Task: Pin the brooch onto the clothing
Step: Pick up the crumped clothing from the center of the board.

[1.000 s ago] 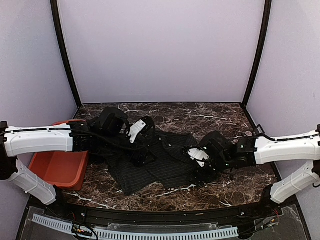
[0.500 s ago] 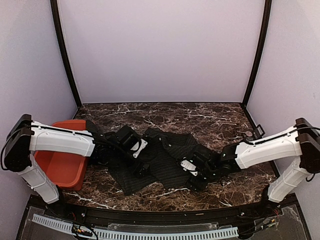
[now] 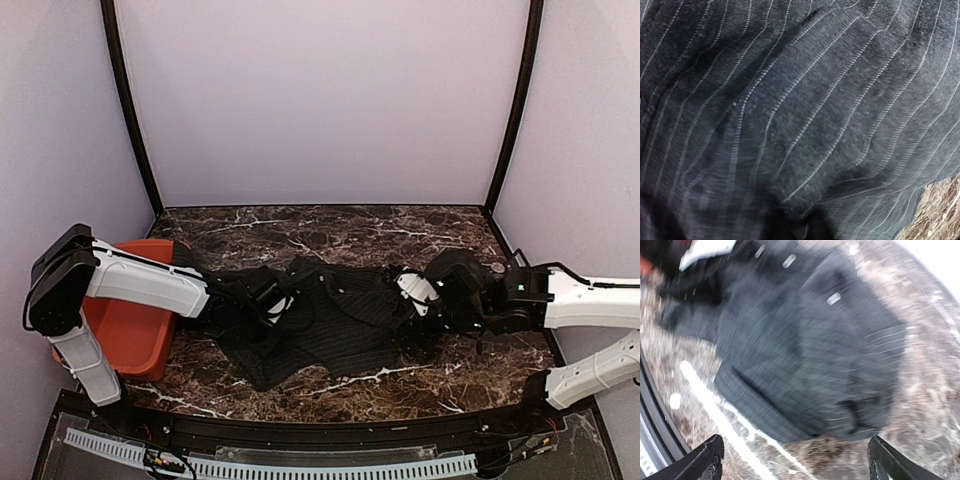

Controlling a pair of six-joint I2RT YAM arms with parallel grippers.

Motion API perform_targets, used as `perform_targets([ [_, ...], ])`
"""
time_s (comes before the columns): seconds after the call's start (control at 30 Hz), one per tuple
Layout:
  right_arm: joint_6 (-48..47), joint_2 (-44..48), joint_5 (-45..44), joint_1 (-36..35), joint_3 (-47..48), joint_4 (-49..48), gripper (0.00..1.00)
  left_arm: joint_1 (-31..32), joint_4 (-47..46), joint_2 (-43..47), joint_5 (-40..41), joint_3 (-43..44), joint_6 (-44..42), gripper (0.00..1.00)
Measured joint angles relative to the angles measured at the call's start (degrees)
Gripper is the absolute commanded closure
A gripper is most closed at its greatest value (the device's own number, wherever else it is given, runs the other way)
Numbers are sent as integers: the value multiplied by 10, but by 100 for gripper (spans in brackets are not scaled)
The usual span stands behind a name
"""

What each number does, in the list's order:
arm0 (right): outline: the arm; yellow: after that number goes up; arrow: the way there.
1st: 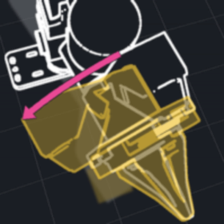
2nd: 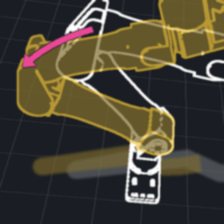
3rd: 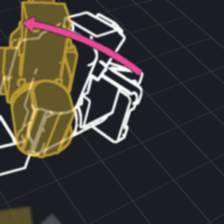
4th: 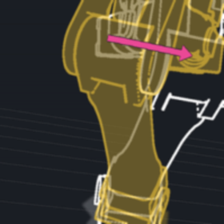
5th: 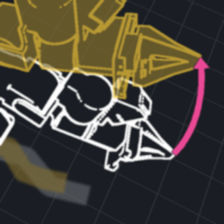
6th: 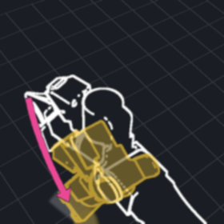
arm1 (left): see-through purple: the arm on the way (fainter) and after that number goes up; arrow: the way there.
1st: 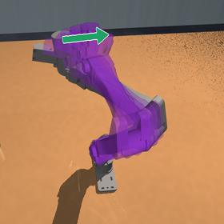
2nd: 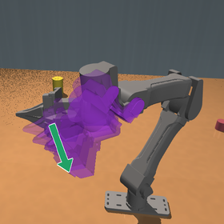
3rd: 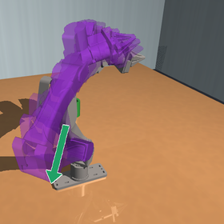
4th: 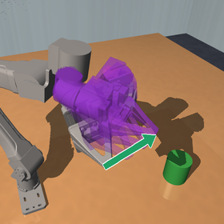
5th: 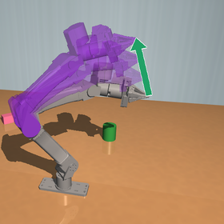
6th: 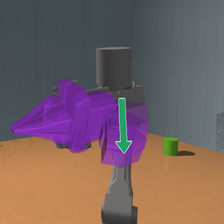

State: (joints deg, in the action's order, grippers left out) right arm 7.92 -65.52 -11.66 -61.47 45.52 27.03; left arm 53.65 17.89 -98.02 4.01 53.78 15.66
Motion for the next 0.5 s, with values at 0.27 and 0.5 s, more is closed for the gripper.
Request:
perform_targets([
  [0.27,7,-23,-28,43,12,23,1,-5,33,19,35,9,4,99],
  [0.5,15,-114,-23,49,27,47,1,-63,59,194,70,21,5,99],
])
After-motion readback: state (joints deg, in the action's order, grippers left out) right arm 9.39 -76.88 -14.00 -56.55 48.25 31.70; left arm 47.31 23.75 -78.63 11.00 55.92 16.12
